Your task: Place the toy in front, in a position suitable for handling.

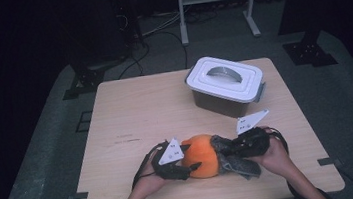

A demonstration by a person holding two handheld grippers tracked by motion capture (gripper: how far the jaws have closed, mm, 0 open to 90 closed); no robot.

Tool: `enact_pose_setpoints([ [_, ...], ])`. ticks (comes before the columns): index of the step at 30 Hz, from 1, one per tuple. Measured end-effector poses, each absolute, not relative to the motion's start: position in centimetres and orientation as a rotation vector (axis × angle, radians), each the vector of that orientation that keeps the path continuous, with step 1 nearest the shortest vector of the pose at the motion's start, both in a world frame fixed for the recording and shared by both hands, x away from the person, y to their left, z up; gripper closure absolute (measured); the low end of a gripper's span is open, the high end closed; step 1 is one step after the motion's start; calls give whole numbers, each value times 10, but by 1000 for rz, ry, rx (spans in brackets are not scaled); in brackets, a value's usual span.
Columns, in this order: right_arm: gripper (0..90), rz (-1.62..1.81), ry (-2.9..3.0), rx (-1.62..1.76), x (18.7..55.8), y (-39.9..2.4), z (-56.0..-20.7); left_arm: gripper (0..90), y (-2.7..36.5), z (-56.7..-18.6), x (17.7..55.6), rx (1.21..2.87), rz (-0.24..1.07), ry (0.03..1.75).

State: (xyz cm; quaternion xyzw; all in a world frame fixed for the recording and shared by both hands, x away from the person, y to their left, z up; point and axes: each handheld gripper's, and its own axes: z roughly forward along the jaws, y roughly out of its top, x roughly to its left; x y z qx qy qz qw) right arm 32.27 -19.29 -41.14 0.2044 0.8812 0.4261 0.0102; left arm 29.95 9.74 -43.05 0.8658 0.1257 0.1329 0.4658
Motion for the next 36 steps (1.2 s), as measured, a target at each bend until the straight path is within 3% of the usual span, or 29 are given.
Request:
enact_pose_setpoints([
  [4, 767, 1305, 2797, 565, 315, -188, -413, 183, 102, -424, 305, 2056, 268, 392],
  [6, 767, 1306, 2826, 523, 310, -184, -414, 172, 102, -426, 307, 2066, 245, 409],
  [13, 769, 1274, 2833, 553, 313, -193, -413, 324, 100, -430, 303, 2146, 254, 348],
  [36, 768, 1274, 2761, 635, 315, -200, -408, 319, 108, -433, 300, 2170, 211, 308],
])
